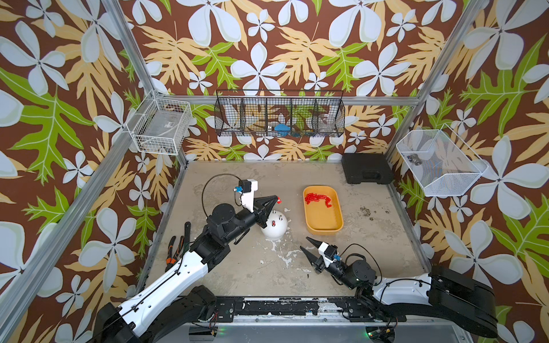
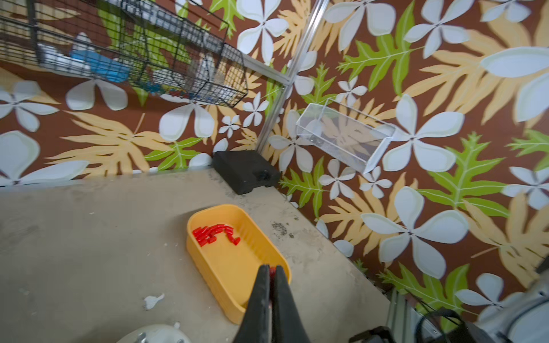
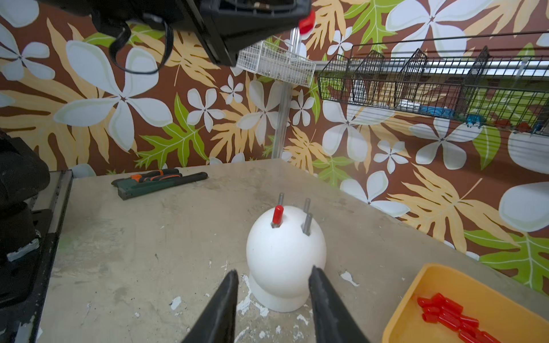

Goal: Cover the protruding screws with screw protection sleeves
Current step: Pick up the screw protection sleeve from the center of the board, then attach the screw protection sleeve to the screw.

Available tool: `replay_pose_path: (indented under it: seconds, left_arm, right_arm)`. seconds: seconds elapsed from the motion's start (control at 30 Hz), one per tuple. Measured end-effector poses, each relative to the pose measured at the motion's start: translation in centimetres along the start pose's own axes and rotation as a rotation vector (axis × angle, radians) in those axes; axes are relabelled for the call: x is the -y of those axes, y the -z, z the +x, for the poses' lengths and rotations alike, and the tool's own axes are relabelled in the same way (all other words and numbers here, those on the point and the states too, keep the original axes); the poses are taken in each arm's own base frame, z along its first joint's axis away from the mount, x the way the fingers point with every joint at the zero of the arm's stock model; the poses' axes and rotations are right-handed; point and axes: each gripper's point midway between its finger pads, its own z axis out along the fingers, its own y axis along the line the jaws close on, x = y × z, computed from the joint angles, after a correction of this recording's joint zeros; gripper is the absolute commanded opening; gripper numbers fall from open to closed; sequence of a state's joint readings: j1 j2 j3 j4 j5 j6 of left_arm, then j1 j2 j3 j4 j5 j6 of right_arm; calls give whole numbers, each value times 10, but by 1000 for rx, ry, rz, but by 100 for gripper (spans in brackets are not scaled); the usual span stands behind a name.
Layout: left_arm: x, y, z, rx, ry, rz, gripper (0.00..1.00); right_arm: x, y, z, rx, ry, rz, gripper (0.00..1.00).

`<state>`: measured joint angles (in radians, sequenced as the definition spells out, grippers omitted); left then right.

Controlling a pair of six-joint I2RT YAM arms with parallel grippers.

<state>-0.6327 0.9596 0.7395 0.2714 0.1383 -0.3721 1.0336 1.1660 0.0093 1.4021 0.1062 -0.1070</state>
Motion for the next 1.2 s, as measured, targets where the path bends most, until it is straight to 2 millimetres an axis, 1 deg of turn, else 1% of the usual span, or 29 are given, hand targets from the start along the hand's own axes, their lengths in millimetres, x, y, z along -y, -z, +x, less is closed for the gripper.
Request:
replay_pose_path:
  seconds: [0.17,0.27,0.33,0.43,0.57,0.7,0.9,1.07,1.2]
  left_arm:
    - [-40,-13,20,-77,-31,-196,0]
    - [-59,-17,28,-117,-42,-295,0]
    - [-69,-21,28,-135,-47,-353,0]
    - [-82,-24,30,-158,-52,-423,0]
    - [-99,-22,45,-209,-48,-502,0]
    - [-107,-20,60,-246,-52,-527,0]
    - [-119,-15,74,-281,-80,-556,0]
    - [-122,-18,85,-303,-100,-547,0]
    - [-120,-21,95,-324,-94,-517,0]
  right_arm:
    - [6,3,-21,81,-29,22,42]
    - [12,5,-29,107,-32,55,42]
    - [16,6,-30,112,-33,75,42]
    - [16,6,-32,119,-32,77,42]
    - [17,6,-33,119,-32,80,42]
    - [16,5,-29,106,-30,77,43]
    - [16,5,-27,100,-29,76,43]
    - [15,5,-26,97,-28,75,43]
    - [15,5,-26,95,-26,76,43]
